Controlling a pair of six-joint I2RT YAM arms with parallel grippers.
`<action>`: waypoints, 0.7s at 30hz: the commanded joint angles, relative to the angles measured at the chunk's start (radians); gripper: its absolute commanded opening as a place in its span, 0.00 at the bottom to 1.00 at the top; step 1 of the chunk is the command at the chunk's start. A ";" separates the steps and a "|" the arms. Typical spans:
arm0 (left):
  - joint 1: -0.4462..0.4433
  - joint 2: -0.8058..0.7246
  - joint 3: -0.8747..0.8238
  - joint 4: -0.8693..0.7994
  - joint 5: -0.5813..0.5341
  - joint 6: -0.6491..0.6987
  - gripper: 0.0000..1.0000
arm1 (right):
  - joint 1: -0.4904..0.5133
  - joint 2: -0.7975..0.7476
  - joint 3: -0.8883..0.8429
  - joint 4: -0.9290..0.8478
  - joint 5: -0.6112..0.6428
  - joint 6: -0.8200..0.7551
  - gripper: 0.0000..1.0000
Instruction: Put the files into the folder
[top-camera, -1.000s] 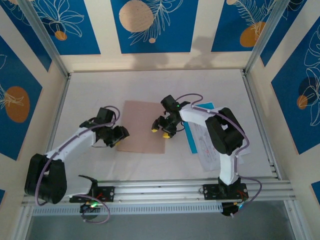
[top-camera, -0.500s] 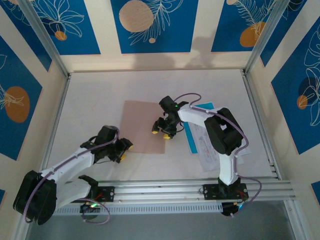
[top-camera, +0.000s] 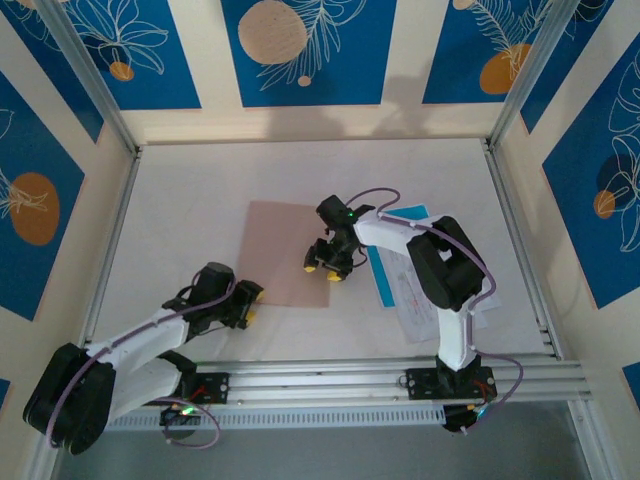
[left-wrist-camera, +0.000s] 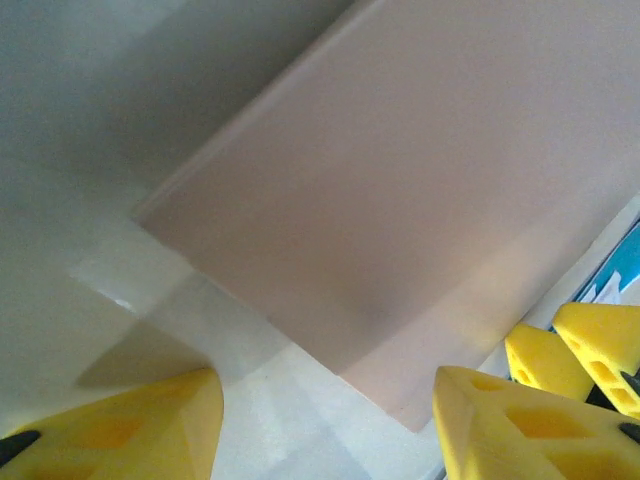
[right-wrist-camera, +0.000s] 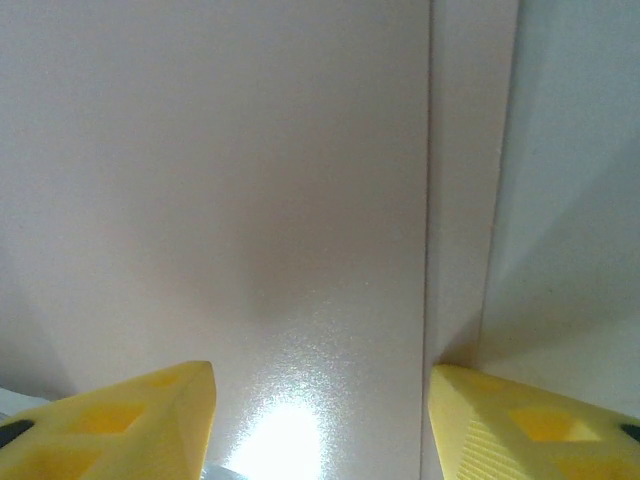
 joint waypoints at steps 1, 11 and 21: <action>-0.017 0.003 -0.024 0.117 -0.047 -0.051 0.56 | 0.013 0.031 0.010 -0.057 0.012 -0.005 0.60; -0.046 0.053 -0.075 0.319 -0.115 -0.127 0.44 | 0.015 0.036 0.003 -0.068 0.003 -0.006 0.60; -0.099 0.091 -0.079 0.401 -0.157 -0.156 0.35 | 0.010 0.045 0.003 -0.058 -0.026 -0.016 0.60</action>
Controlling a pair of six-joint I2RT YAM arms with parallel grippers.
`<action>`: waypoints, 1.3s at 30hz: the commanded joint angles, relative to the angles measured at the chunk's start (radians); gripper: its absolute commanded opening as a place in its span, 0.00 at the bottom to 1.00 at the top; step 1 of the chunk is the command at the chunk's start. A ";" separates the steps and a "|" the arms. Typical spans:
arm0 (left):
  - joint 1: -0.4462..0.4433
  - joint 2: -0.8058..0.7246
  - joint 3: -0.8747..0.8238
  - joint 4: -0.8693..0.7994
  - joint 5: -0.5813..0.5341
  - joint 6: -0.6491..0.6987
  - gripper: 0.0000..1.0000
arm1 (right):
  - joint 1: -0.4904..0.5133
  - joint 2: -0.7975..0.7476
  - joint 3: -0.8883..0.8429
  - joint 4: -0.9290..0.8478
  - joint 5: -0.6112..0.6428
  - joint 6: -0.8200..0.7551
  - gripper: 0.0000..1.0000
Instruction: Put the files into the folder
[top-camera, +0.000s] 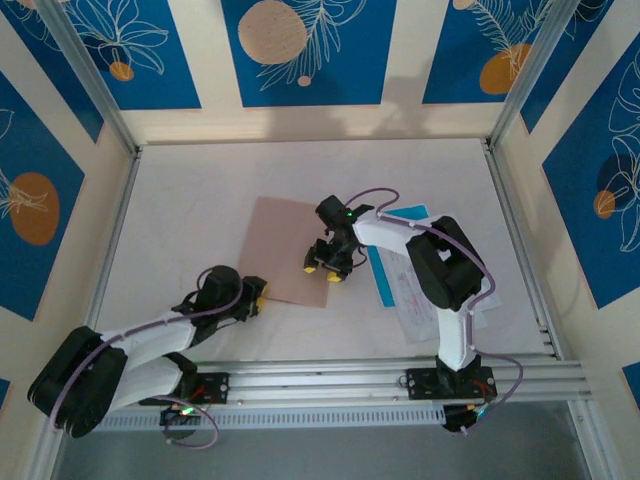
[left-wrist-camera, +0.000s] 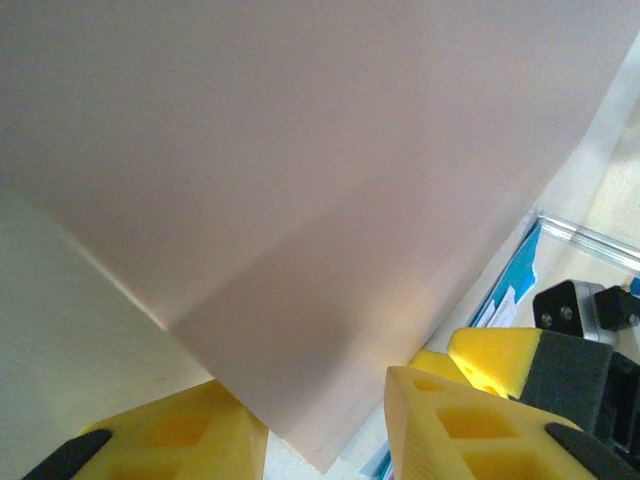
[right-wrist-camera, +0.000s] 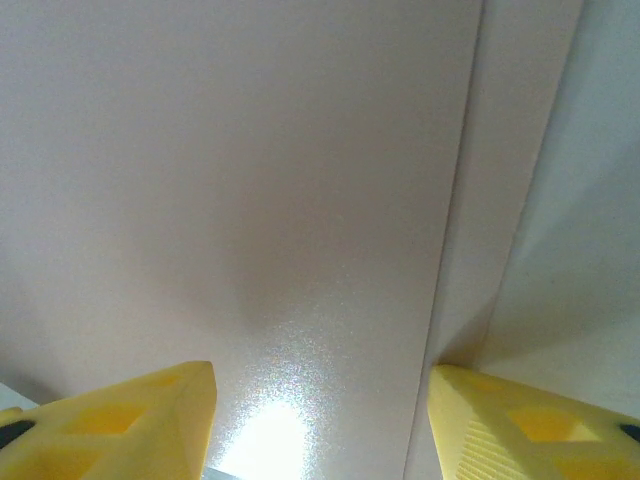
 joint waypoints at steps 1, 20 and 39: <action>-0.027 0.005 -0.011 0.050 -0.043 -0.021 0.34 | 0.004 0.042 -0.005 -0.041 -0.032 -0.015 0.60; -0.108 0.017 0.003 0.164 -0.108 -0.109 0.00 | -0.045 -0.043 -0.041 0.062 -0.166 -0.016 0.71; -0.109 -0.105 -0.027 0.135 -0.092 -0.193 0.00 | -0.097 -0.127 -0.126 0.261 -0.305 0.165 0.33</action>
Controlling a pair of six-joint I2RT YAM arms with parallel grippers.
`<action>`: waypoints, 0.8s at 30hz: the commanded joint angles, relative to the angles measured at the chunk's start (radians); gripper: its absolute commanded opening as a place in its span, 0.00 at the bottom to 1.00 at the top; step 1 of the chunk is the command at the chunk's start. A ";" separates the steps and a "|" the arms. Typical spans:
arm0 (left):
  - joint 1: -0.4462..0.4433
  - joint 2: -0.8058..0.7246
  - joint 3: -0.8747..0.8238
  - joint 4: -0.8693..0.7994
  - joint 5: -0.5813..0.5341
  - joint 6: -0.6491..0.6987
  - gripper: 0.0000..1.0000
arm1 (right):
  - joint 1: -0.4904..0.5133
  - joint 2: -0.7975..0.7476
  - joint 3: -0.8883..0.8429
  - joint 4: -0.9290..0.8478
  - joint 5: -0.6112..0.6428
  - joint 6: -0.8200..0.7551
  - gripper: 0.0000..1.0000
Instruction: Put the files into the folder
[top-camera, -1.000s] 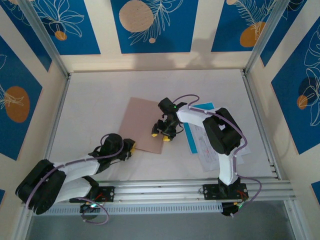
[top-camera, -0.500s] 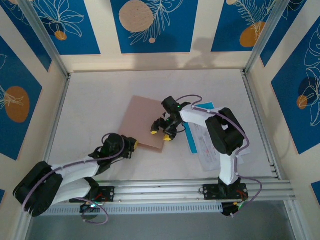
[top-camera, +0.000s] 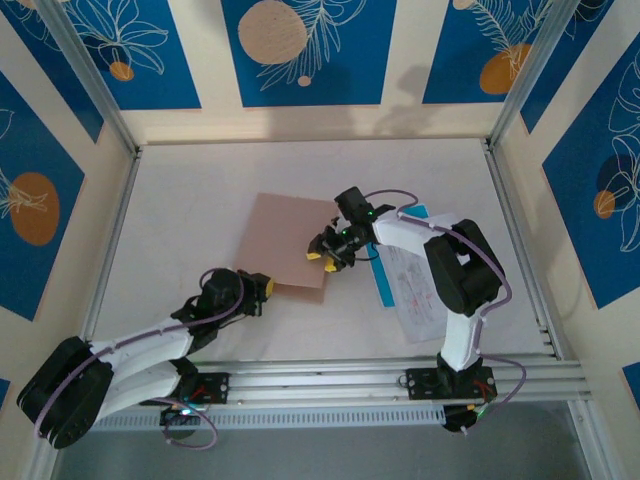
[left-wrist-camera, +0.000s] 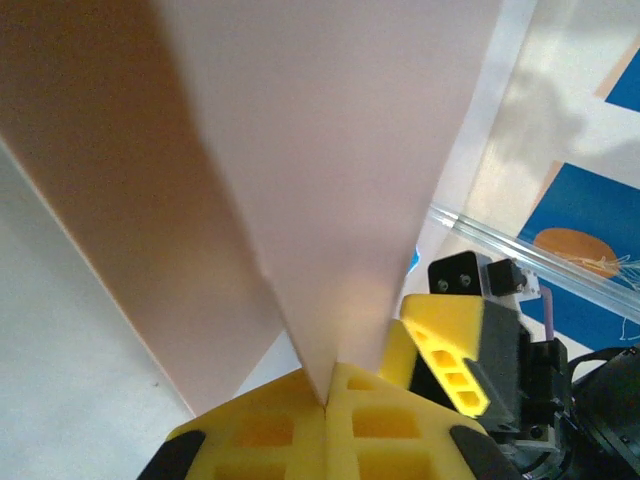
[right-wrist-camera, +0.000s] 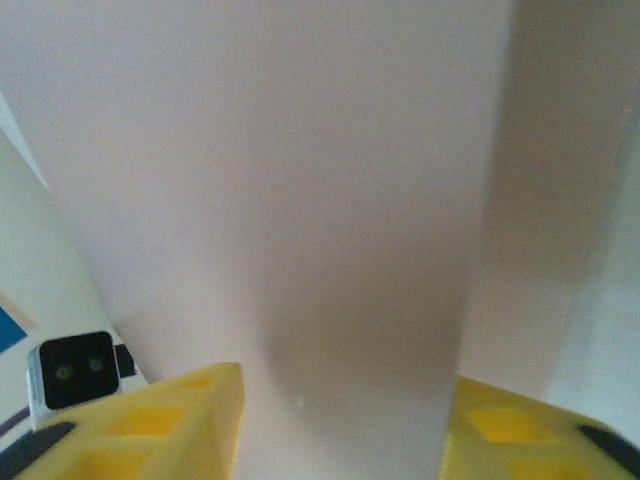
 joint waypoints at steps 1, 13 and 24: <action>-0.011 -0.020 -0.009 0.003 0.018 -0.014 0.00 | 0.000 -0.032 -0.011 0.030 -0.047 0.045 0.27; -0.009 -0.128 0.375 -0.811 0.128 0.559 0.50 | 0.011 -0.105 0.072 -0.128 0.056 0.077 0.00; -0.300 0.298 0.949 -1.278 -0.253 1.351 0.64 | 0.027 -0.034 0.295 -0.365 0.042 0.123 0.00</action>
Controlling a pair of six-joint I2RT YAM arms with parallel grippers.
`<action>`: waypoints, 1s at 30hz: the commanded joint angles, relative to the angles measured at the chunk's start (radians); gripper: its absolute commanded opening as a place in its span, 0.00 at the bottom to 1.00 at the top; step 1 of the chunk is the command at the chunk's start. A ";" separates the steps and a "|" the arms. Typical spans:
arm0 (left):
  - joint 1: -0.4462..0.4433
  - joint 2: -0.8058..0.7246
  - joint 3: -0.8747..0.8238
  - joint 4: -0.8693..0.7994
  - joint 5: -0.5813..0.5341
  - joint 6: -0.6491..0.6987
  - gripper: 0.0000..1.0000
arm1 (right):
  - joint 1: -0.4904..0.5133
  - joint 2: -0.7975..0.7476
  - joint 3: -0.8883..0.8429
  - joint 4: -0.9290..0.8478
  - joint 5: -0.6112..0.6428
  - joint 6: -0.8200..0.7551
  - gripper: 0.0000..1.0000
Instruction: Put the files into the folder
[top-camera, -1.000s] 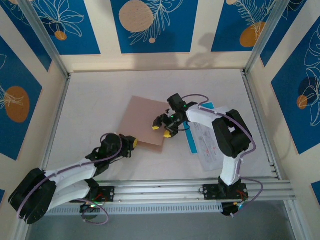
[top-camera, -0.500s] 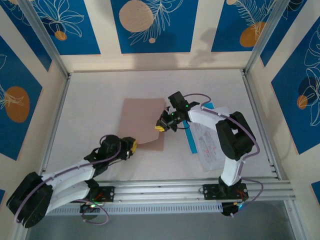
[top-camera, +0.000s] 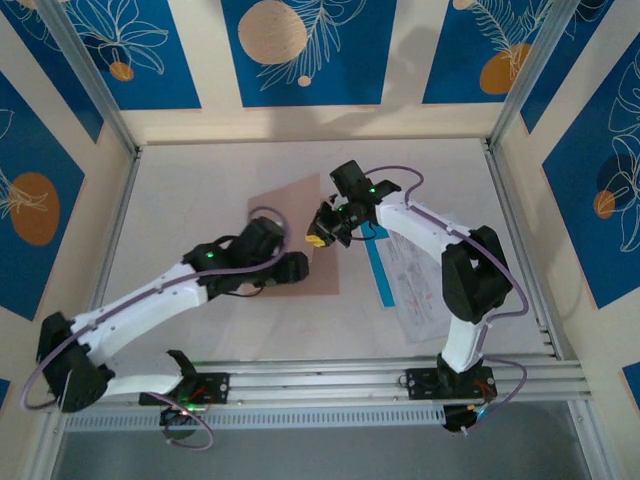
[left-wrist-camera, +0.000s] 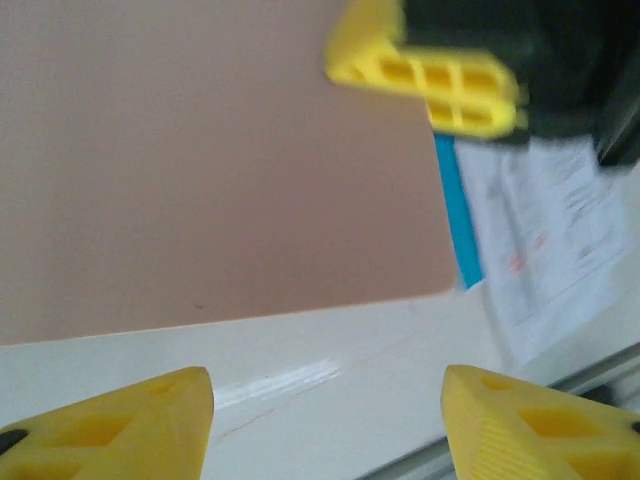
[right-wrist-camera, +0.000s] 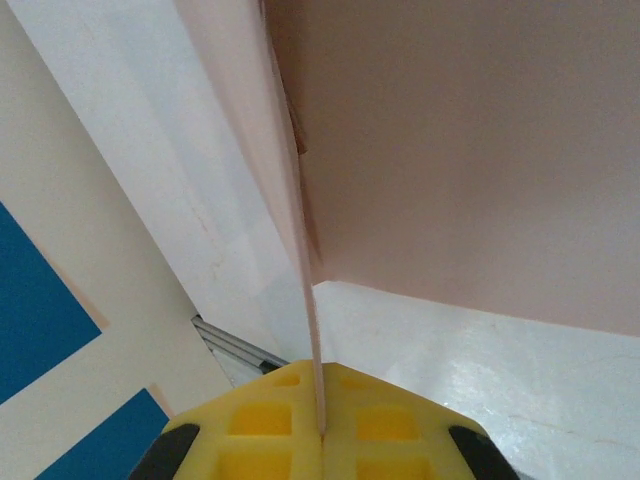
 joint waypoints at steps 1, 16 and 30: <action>-0.101 0.108 0.111 -0.232 -0.247 0.295 0.65 | 0.008 0.027 0.051 -0.122 -0.014 0.038 0.00; -0.187 0.376 0.316 -0.315 -0.615 0.362 0.00 | 0.010 0.013 0.102 -0.175 -0.032 0.009 0.02; -0.157 0.055 0.125 -0.143 -0.470 0.226 0.00 | -0.109 -0.359 -0.367 0.155 0.181 0.056 0.63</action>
